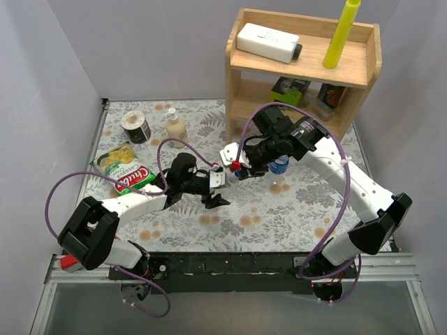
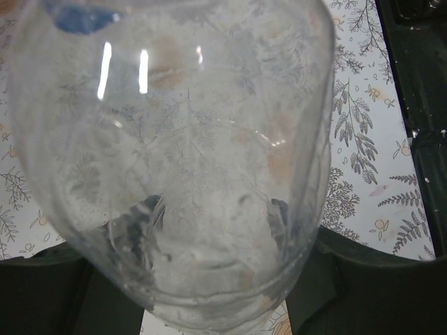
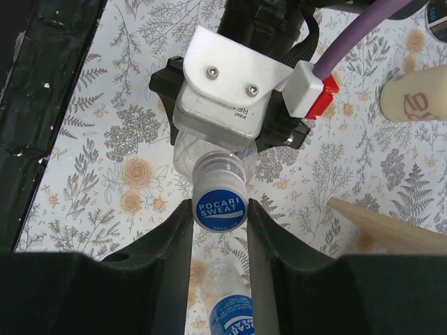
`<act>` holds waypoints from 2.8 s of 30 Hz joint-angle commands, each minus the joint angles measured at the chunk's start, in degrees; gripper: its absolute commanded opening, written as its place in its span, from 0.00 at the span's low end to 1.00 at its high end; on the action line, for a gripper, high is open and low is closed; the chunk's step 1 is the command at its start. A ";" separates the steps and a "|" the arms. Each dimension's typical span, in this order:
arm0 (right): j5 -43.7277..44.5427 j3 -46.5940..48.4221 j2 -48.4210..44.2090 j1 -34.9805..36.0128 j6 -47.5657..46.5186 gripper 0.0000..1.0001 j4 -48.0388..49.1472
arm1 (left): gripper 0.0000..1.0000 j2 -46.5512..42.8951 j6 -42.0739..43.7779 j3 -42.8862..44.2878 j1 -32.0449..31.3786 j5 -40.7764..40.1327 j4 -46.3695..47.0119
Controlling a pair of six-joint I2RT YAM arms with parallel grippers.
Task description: Screw on the bottle caps
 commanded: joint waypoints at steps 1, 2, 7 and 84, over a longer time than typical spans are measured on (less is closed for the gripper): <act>-1.87 0.35 0.36 0.71 -1.10 0.25 0.94 | 0.00 -0.71 -0.65 0.70 -0.53 2.09 3.46; -1.70 0.35 0.45 0.80 -1.19 0.25 0.68 | 0.00 -0.80 -0.74 0.78 -0.53 2.09 3.46; -0.64 0.27 1.06 0.89 -3.64 0.25 -1.87 | 0.00 -0.98 -0.83 0.43 -0.53 1.74 3.72; 6.96 8.20 5.74 -5.76 27.91 0.94 0.89 | 0.00 -1.86 -23.85 -10.29 0.17 -7.50 26.66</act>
